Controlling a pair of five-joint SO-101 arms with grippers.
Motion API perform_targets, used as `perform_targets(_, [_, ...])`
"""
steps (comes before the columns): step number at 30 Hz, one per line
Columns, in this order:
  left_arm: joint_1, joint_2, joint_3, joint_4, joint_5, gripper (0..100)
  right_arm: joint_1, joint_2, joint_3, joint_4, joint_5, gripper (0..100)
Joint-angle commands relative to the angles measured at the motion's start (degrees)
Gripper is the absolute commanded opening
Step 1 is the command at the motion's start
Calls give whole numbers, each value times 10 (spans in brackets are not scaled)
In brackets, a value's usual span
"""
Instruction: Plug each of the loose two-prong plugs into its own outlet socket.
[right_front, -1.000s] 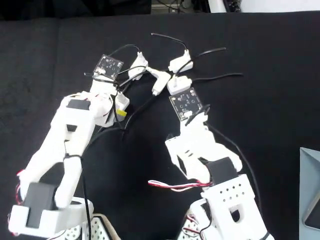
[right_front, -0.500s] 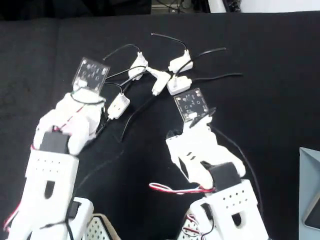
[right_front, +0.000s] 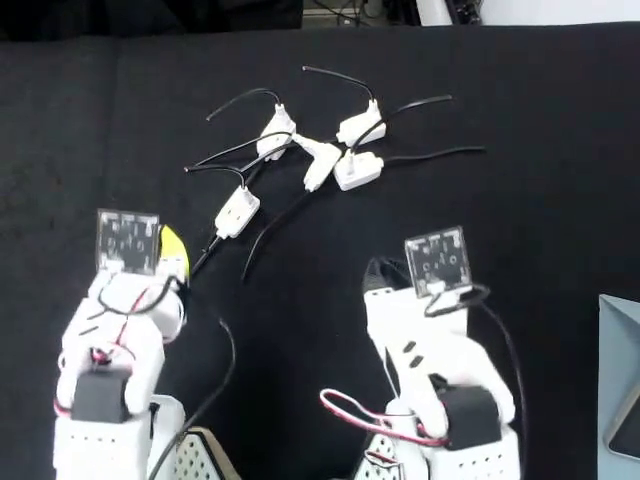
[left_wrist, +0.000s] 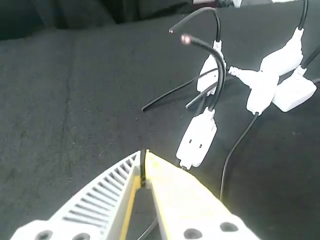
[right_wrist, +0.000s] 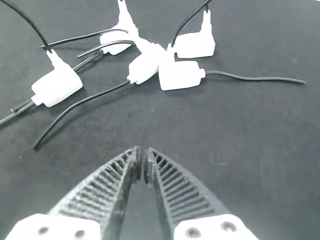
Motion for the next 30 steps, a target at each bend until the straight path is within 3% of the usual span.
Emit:
perform_targets(1, [-3,-104,51,25,5,33,10,-92,52,4,-2,14])
perform_targets(9, [-9,-92,85,86,4,33,9,-89,134,-1,-4,15])
perform_targets(21, [-9,-98,208,87,4,30,9,-90,204,-11,-5,14])
perform_targets(27, [-9,-98,208,87,7,30,9,-90,204,90,-1,14])
perform_targets(30, [-9,-98,208,87,6,30,9,-90,204,84,-2,14])
